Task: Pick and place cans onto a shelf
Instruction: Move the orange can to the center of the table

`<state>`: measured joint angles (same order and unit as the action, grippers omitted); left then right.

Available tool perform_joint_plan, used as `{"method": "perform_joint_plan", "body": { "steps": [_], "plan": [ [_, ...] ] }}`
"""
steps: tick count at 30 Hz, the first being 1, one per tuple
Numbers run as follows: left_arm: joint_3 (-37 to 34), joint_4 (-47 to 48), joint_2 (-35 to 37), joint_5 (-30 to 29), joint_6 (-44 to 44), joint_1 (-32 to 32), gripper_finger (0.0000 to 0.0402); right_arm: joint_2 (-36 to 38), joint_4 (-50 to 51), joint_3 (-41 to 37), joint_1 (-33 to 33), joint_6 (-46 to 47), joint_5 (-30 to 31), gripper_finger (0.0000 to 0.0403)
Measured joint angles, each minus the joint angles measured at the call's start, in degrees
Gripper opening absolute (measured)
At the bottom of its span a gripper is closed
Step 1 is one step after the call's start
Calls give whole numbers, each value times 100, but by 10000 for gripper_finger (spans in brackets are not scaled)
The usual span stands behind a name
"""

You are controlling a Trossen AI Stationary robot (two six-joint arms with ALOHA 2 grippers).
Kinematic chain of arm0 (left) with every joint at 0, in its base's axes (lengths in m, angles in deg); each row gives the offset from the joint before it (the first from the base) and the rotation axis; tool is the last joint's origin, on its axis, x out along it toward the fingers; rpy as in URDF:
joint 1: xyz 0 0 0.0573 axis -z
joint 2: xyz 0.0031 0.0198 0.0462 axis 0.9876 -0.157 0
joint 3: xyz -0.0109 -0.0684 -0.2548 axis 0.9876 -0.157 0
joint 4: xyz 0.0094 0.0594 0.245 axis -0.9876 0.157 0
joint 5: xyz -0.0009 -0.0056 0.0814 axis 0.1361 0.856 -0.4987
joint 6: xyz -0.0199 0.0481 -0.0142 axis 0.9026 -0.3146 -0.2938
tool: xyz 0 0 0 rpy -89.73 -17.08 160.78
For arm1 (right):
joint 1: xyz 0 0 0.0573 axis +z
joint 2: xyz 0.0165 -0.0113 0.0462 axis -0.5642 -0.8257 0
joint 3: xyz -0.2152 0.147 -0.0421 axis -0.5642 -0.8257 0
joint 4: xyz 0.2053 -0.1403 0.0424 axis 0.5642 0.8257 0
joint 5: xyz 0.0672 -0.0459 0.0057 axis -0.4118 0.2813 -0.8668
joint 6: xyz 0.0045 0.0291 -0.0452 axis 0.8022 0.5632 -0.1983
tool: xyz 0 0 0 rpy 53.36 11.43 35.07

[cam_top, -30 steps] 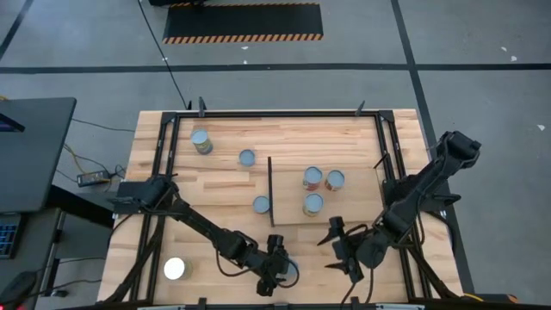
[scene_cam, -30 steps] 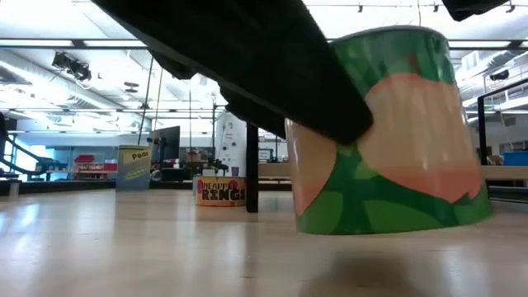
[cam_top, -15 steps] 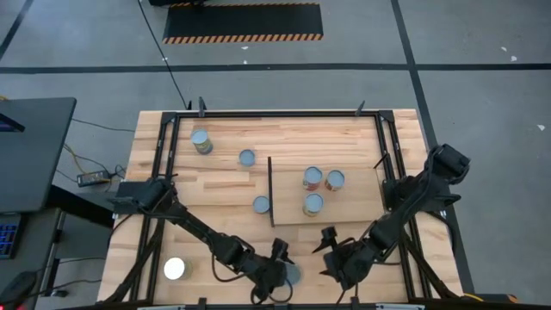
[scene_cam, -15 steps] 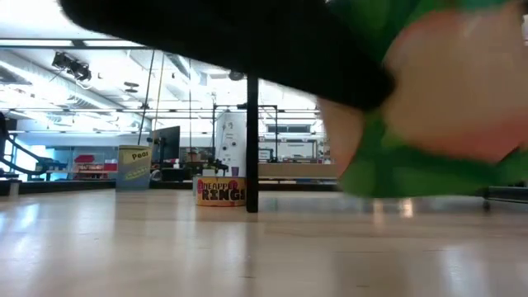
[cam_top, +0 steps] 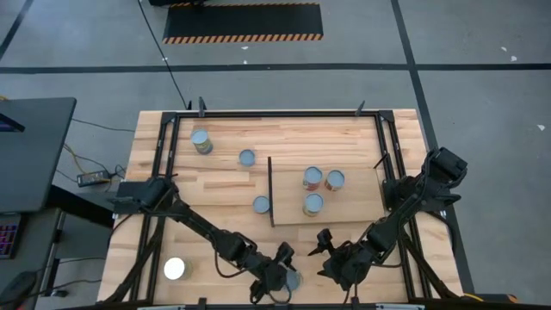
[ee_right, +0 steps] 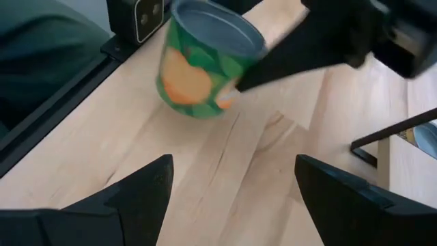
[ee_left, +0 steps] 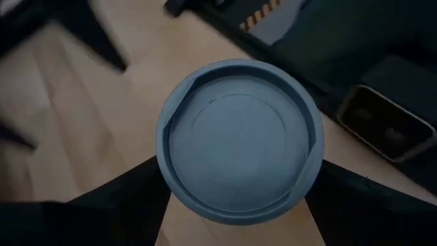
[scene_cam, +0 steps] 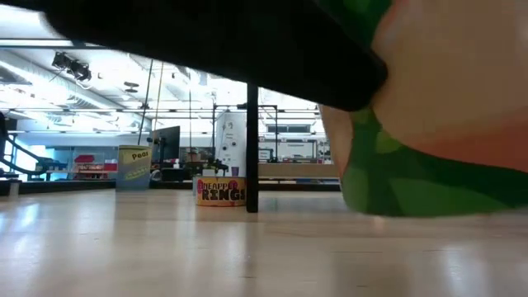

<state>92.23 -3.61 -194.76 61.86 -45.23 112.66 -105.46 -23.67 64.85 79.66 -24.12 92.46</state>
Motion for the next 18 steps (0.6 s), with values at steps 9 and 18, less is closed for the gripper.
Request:
{"method": "perform_joint_plan", "body": {
  "steps": [9,18],
  "plan": [
    [-1,331,-4,75,953,-100,313,2,-1,0,-39,201,166,313],
    [-1,358,-4,-3,2061,-104,308,7,0,0,-39,359,168,313]
  ]
}}
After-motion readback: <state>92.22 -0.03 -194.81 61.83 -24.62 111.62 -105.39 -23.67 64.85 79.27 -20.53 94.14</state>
